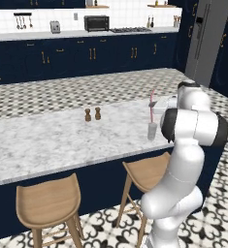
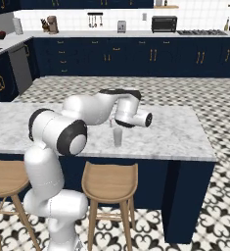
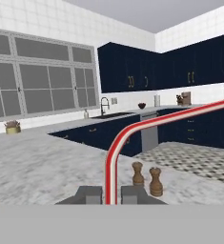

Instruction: Take a straw from the drawer in front and place it inside the glass cup on the dining counter.

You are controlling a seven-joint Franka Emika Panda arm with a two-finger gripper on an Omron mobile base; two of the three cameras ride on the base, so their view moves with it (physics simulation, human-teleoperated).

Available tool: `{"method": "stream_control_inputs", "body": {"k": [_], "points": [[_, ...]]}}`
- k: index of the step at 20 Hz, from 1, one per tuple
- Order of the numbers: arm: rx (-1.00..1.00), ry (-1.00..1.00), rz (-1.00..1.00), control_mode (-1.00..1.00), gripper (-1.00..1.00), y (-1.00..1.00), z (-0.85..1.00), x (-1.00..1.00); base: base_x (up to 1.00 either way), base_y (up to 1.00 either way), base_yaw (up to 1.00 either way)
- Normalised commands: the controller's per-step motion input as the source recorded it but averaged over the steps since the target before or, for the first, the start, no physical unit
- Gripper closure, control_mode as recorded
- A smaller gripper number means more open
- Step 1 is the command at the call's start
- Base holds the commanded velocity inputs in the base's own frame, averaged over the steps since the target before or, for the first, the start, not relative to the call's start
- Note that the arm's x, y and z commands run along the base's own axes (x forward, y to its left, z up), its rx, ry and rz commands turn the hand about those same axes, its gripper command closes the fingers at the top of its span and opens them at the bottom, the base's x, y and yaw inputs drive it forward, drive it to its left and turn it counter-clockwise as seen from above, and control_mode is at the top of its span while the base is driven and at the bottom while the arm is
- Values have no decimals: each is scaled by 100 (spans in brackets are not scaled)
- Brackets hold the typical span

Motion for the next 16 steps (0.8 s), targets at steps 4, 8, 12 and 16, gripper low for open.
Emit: {"method": "stream_control_inputs", "body": {"k": [4, 8, 12, 16], "points": [[0, 0, 0, -100, 100, -1, -22, 21, 0, 0, 0], [0, 0, 0, -100, 100, 0, -26, 25, 0, 0, 0], [1, 0, 0, -100, 100, -2, -21, 25, 0, 0, 0], [4, 0, 0, -100, 100, -11, -7, 22, 0, 0, 0]]}}
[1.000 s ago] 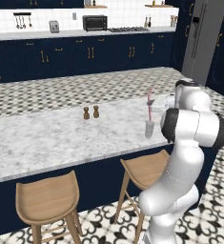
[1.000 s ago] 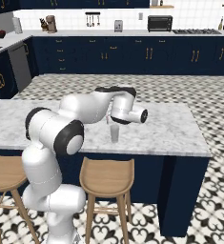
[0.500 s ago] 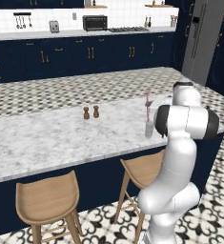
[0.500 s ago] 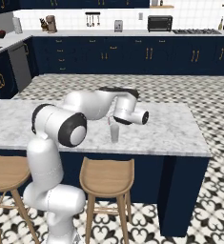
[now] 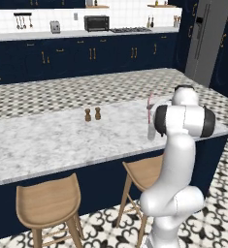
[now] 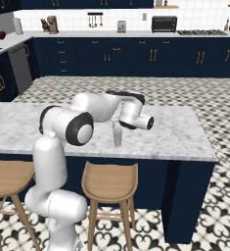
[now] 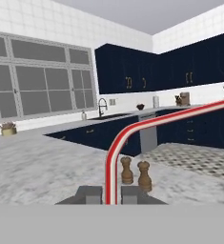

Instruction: Take a straw from the drawer in front and place it inside the glass cup on the dining counter.

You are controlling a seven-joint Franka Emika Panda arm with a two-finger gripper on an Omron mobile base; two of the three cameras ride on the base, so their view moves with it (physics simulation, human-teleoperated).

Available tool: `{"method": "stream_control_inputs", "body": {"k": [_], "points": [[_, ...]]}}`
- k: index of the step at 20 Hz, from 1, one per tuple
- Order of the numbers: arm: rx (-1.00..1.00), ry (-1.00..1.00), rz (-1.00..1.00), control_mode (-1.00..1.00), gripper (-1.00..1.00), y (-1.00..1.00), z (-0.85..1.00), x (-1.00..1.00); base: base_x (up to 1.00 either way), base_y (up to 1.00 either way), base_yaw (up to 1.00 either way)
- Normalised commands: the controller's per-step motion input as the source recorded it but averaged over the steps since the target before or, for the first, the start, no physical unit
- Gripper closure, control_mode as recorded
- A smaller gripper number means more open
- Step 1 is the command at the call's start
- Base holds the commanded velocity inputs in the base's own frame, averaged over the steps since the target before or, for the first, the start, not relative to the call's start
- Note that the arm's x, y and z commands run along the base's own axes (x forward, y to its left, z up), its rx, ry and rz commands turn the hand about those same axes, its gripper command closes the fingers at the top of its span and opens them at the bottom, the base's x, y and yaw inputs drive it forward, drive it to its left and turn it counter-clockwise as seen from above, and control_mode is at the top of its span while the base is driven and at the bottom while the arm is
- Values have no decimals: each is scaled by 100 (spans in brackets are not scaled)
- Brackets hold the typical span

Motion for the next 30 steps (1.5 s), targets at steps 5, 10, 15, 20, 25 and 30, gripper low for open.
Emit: {"method": "stream_control_inputs", "body": {"k": [5, 10, 15, 20, 25, 30], "points": [[5, 0, 0, -100, 100, -15, -4, 19, 0, 0, 0], [2, 0, 0, -100, 100, -10, -12, 21, 0, 0, 0], [0, 0, 0, -100, 100, -5, -18, 12, 0, 0, 0], [0, 0, 0, -100, 100, -12, -11, -24, 0, 0, 0], [1, 0, 0, -100, 100, 0, 0, -7, 0, 0, 0], [4, 0, 0, -100, 100, 0, 5, 3, 0, 0, 0]]}}
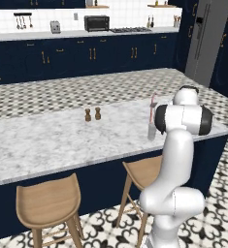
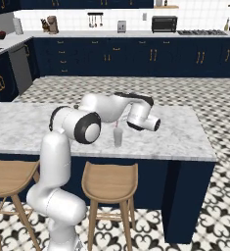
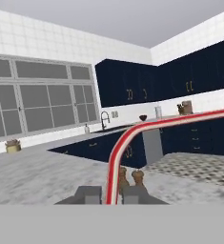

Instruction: Take a straw from the drawer in front and place it inside the glass cup on the dining counter.

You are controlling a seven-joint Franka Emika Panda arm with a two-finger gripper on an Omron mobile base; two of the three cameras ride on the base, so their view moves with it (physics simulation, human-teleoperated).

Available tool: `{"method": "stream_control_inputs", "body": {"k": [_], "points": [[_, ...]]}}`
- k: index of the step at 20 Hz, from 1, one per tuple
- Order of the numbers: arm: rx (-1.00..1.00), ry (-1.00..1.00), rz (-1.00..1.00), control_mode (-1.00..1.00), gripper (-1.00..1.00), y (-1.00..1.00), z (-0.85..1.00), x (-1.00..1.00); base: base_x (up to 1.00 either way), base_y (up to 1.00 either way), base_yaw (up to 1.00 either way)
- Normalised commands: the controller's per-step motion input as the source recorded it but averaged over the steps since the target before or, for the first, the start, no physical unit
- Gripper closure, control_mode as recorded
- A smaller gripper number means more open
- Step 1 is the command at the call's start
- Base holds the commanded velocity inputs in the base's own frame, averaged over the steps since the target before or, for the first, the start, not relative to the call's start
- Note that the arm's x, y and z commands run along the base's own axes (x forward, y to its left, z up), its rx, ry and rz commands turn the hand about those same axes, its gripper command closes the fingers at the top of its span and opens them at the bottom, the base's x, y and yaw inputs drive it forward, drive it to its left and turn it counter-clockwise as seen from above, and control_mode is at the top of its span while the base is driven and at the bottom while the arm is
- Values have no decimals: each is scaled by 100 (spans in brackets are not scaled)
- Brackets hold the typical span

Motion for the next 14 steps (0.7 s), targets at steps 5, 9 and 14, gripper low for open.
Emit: {"method": "stream_control_inputs", "body": {"k": [5, 9, 14], "points": [[2, 0, 0, -100, 100, 1, 26, 0, 0, 0, 0], [0, 4, -1, -100, 100, 3, 22, -2, 0, 0, 0], [0, 4, -5, -100, 100, -5, 1, -22, 0, 0, 0]]}}
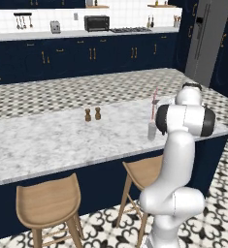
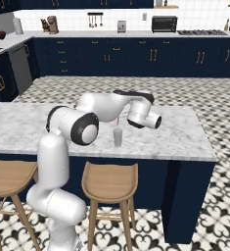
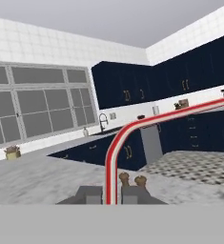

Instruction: Take a straw from the drawer in front and place it inside the glass cup on the dining counter.

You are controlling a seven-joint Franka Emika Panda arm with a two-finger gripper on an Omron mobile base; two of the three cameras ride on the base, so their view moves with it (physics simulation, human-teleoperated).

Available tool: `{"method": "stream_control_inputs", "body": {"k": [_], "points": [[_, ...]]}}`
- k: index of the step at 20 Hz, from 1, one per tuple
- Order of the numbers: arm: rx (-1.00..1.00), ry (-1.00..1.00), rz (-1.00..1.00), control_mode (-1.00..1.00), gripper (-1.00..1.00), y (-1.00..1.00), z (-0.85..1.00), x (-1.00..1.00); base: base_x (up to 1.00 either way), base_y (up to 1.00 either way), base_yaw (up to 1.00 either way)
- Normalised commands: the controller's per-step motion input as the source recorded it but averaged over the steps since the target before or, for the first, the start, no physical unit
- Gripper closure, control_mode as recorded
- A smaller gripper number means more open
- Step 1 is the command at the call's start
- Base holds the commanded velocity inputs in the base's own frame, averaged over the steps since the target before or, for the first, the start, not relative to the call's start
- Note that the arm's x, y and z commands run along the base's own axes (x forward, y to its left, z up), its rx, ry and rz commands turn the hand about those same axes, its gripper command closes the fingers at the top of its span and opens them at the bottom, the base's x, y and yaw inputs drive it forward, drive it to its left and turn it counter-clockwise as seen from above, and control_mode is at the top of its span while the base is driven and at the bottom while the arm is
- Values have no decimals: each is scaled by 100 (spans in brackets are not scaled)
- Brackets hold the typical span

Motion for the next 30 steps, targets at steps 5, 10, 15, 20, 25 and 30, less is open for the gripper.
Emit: {"method": "stream_control_inputs", "body": {"k": [5, 10, 15, 20, 25, 30], "points": [[0, 4, -6, -100, 100, -1, -16, -18, 0, 0, 0], [0, 2, -5, -100, 100, 0, -8, -2, 0, 0, 0], [0, 4, -5, -100, 100, -1, -9, 0, 0, 0, 0], [0, 1, -5, -100, 100, 0, -17, 0, 0, 0, 0], [0, 0, -4, -100, 100, 0, -20, 0, 0, 0, 0], [0, 0, -3, -100, 100, -6, -17, 0, 0, 0, 0]]}}
